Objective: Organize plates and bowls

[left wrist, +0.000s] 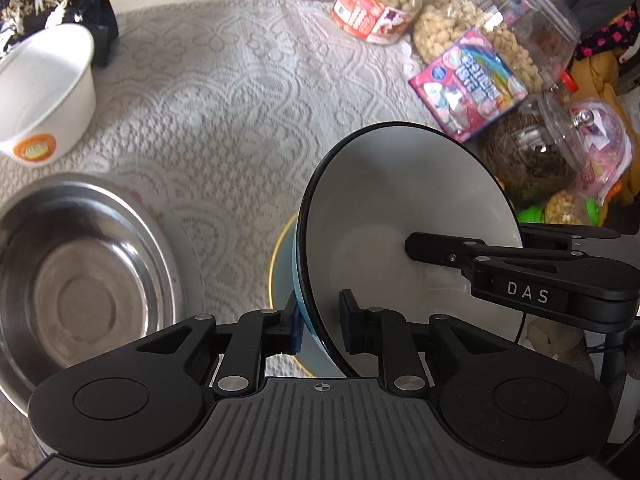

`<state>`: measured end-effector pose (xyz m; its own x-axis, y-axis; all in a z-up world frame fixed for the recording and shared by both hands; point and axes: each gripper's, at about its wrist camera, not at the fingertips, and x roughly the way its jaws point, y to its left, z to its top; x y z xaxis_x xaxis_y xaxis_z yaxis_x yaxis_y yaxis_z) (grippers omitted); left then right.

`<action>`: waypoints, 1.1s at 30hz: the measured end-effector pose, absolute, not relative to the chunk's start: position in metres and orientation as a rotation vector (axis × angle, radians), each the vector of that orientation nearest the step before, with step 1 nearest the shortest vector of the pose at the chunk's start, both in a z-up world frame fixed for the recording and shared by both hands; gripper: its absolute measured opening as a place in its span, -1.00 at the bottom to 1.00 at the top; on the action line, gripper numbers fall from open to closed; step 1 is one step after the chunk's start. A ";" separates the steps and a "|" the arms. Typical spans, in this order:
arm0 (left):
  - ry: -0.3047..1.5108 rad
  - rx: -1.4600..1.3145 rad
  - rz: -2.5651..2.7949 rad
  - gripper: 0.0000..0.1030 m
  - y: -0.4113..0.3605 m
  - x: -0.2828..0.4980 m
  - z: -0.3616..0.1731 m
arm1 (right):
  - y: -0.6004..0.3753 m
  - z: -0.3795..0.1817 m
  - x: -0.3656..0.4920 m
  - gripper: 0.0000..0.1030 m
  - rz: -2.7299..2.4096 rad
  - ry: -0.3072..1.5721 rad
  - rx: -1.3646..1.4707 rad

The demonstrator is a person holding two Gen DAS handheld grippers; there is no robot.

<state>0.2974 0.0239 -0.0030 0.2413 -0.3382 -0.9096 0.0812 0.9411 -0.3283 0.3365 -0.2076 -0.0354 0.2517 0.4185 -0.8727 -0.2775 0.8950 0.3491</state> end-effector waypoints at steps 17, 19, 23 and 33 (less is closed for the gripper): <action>1.329 -0.198 -0.312 -0.64 0.021 0.293 -0.025 | -0.224 -0.073 0.325 -0.57 0.496 1.296 0.176; 1.330 -0.204 -0.318 -0.65 0.023 0.292 -0.024 | -0.224 -0.072 0.324 -0.57 0.499 1.297 0.173; 1.316 -0.205 -0.315 -0.65 0.027 0.290 -0.018 | -0.225 -0.069 0.321 -0.57 0.497 1.293 0.163; 1.286 -0.154 -0.297 -0.68 0.031 0.287 -0.007 | -0.223 -0.048 0.317 -0.51 0.466 1.220 0.083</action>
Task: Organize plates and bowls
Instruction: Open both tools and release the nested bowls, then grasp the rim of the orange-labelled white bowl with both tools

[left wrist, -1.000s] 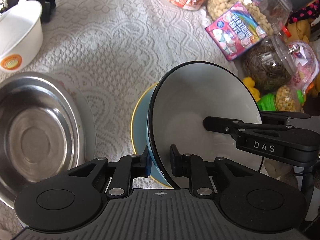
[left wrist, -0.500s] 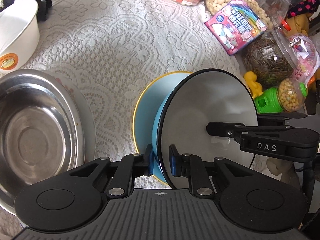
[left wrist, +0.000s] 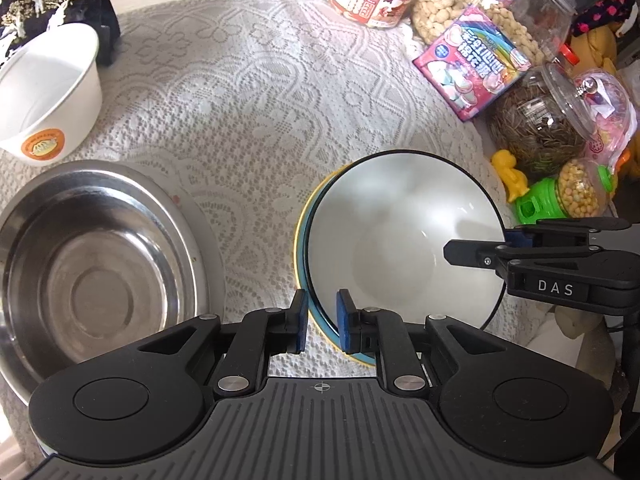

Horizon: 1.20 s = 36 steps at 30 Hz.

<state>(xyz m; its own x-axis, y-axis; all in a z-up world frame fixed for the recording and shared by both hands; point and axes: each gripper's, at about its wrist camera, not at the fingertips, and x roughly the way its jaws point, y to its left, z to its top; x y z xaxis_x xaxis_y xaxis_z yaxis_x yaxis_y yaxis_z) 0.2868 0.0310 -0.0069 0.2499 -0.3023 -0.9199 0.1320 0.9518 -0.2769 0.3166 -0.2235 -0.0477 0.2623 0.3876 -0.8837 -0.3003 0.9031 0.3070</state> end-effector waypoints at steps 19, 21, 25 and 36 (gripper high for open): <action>1.121 -0.148 -0.331 -0.63 0.046 0.284 0.001 | -0.205 -0.018 0.318 -0.51 0.407 1.060 -0.033; 1.081 -0.122 -0.314 -0.64 0.054 0.284 0.006 | -0.195 -0.006 0.327 -0.50 0.419 1.029 -0.026; 1.033 -0.182 -0.265 -0.64 0.093 0.292 0.014 | -0.164 0.012 0.350 -0.48 0.456 0.986 -0.017; 0.708 -0.535 0.268 -0.64 0.265 0.317 0.036 | -0.036 -0.014 0.423 -0.12 0.594 1.102 0.113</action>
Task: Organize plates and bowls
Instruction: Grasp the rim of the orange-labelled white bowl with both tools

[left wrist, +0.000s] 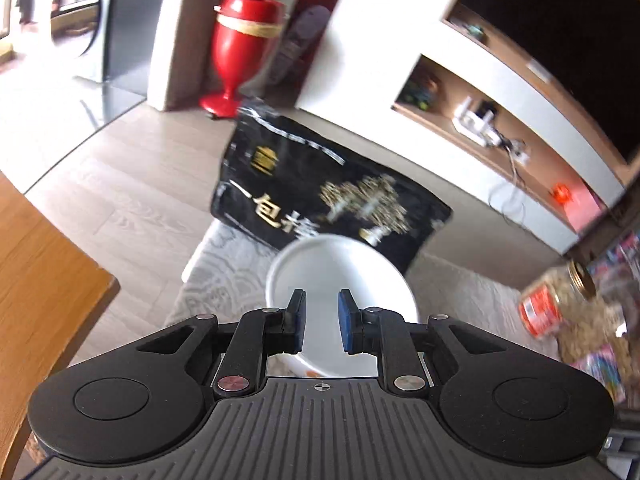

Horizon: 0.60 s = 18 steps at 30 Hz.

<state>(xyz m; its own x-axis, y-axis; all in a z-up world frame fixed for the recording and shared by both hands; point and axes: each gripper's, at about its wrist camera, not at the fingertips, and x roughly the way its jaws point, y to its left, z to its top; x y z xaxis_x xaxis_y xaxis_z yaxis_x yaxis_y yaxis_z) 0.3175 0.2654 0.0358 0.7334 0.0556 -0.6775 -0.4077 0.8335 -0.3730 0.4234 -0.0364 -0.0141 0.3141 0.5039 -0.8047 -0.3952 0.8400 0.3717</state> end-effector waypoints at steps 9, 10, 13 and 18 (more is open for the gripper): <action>0.770 -0.570 0.225 -0.63 0.294 0.331 -0.002 | 0.024 -0.038 0.456 -0.12 0.553 1.142 0.145; 0.775 -0.591 0.219 -0.63 0.298 0.334 -0.008 | 0.029 -0.039 0.460 -0.12 0.544 1.139 0.148; 0.788 -0.683 0.200 -0.63 0.315 0.340 -0.026 | 0.041 -0.041 0.471 -0.12 0.525 1.119 0.155; 0.785 -0.721 0.240 -0.61 0.325 0.346 -0.037 | 0.064 -0.054 0.489 -0.12 0.514 1.120 0.125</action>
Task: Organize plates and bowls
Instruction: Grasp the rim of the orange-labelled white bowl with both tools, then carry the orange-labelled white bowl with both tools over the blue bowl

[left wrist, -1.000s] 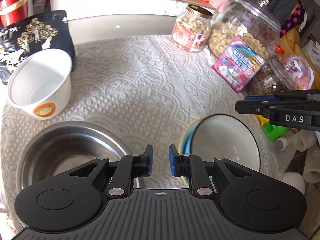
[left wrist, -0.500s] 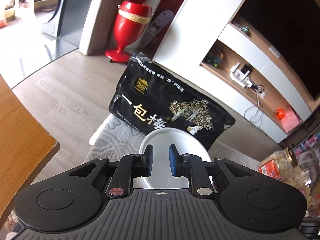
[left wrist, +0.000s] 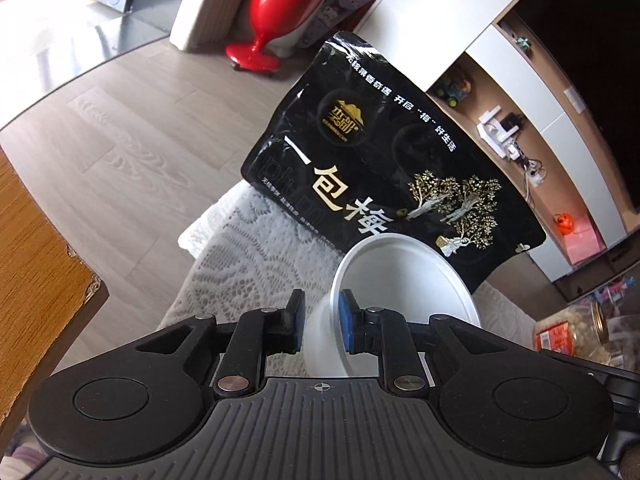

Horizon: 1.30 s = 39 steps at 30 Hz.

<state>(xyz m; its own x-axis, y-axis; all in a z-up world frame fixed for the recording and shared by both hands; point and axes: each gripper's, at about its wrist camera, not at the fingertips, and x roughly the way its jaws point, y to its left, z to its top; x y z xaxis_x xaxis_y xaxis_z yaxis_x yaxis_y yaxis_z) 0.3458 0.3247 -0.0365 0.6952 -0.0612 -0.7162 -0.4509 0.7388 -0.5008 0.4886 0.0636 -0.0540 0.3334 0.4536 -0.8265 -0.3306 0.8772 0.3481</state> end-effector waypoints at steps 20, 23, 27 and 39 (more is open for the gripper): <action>0.830 -0.627 -0.024 -0.53 0.244 0.318 0.030 | -0.006 -0.007 0.424 -0.54 0.503 1.144 0.175; 0.824 -0.542 -0.125 -0.53 0.206 0.306 0.047 | -0.046 0.016 0.393 -0.54 0.442 1.103 0.148; 0.865 -0.487 -0.288 -0.52 0.155 0.293 0.052 | -0.101 0.031 0.358 -0.53 0.345 1.091 0.147; 1.016 -0.383 -0.539 -0.50 0.062 0.277 0.016 | -0.191 0.014 0.302 -0.53 0.185 1.169 0.140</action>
<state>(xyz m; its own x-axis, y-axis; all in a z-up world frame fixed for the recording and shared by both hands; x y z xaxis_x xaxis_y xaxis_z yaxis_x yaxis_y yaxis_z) 0.2770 0.0616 0.0160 0.4157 -0.5884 -0.6936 0.2450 0.8068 -0.5376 0.3023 -0.1907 0.0142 0.3790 0.2167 -0.8997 -0.0712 0.9762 0.2051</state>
